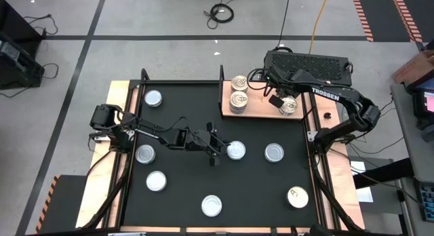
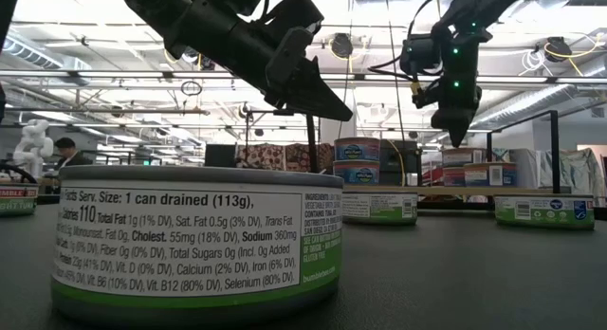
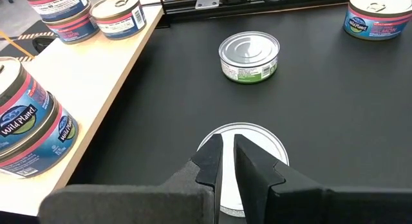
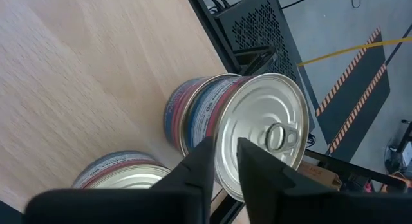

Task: Stack canned seafood by type on shelf
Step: Stack the blue-pink tuna can on top of the top right blue-pink tuna can on the shelf, then stack the blue-pink tuna can on top of the bottom right blue-pink tuna cans on the shelf

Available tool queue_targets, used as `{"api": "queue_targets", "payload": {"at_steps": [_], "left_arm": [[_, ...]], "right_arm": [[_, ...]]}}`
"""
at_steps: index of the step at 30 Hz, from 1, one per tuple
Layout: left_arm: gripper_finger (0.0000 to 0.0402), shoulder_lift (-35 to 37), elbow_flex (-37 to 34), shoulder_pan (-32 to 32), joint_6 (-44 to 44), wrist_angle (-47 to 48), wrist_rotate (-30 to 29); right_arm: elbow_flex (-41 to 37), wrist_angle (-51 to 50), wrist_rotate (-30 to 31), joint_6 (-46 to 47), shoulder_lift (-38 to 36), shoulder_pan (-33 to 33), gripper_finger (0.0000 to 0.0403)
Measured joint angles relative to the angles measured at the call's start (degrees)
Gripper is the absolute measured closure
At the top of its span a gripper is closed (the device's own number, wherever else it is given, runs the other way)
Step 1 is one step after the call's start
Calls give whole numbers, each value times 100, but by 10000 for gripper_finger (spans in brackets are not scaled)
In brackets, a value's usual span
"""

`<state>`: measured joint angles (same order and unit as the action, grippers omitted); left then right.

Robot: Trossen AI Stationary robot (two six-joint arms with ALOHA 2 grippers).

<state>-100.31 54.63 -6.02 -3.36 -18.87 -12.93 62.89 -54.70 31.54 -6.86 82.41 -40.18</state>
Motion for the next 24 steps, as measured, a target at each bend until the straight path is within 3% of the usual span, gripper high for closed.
{"api": "queue_targets", "payload": {"at_steps": [8,14,16,21,24], "left_arm": [[359,0,0,2,0,-2,0],[359,0,1,2,0,-6,0],[359,0,0,2,0,-7,0],[359,0,0,1,-2,-7,0],[359,0,0,1,-2,-4,2]], "right_arm": [[139,-243,-24,-281,0,142,301],[859,-1001,-186,86,0,567,296],[1150,-1321,-736,454,-5,749,296],[1549,-1833,-3037,1139,-9,1433,298],[1546,-2062,-3494,1663,-8,2147,298]]}}
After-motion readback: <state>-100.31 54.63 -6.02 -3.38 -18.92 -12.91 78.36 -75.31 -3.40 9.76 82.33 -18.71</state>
